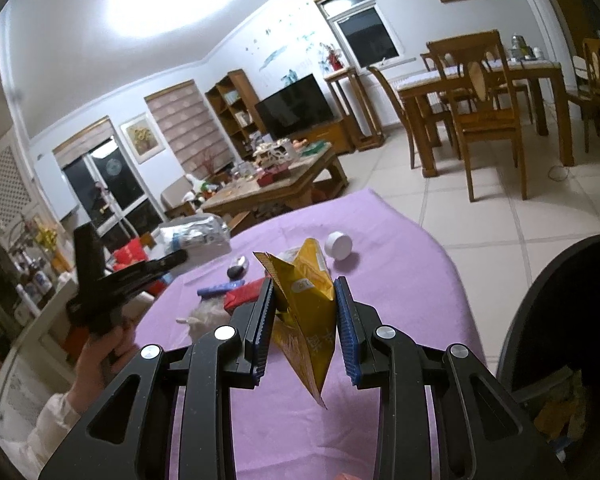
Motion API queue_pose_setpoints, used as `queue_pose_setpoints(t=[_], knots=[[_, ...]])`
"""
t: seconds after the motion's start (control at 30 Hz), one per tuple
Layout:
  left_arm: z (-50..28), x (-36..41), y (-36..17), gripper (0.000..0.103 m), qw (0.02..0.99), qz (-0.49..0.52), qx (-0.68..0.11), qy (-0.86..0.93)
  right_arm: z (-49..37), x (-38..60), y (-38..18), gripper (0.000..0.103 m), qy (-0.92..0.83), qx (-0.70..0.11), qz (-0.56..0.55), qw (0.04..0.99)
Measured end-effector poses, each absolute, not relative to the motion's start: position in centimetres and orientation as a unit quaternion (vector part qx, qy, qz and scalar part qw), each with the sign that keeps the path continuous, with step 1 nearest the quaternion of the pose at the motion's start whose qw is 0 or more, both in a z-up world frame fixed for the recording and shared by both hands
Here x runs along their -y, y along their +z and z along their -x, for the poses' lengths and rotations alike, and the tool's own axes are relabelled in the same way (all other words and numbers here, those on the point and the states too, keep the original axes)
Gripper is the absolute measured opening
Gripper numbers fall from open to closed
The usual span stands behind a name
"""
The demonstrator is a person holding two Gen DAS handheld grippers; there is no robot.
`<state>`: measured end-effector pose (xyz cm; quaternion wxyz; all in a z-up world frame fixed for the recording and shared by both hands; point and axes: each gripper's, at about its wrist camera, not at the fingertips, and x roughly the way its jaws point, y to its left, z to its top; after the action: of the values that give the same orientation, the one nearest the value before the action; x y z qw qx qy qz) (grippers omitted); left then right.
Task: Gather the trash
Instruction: 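Carry the mailer and yellow bag over the bin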
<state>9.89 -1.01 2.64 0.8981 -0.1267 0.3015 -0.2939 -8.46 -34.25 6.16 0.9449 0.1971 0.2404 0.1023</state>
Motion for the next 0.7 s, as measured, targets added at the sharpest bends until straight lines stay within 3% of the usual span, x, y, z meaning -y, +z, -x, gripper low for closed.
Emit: queue_pose_setpoints(t=[0.33,0.7], knots=[[-4.2,7.7,4.9,0.009,0.881,0.106,-0.267,-0.376,14.4,38.8,8.4,0.03,0.02,-0.174,-0.198,0.965],[0.4,18.6,3.1,0.009,0.825,0.076,-0.296,-0.475,21.6,45.3,7.0,0.03,-0.093,-0.142,-0.222,0.96]])
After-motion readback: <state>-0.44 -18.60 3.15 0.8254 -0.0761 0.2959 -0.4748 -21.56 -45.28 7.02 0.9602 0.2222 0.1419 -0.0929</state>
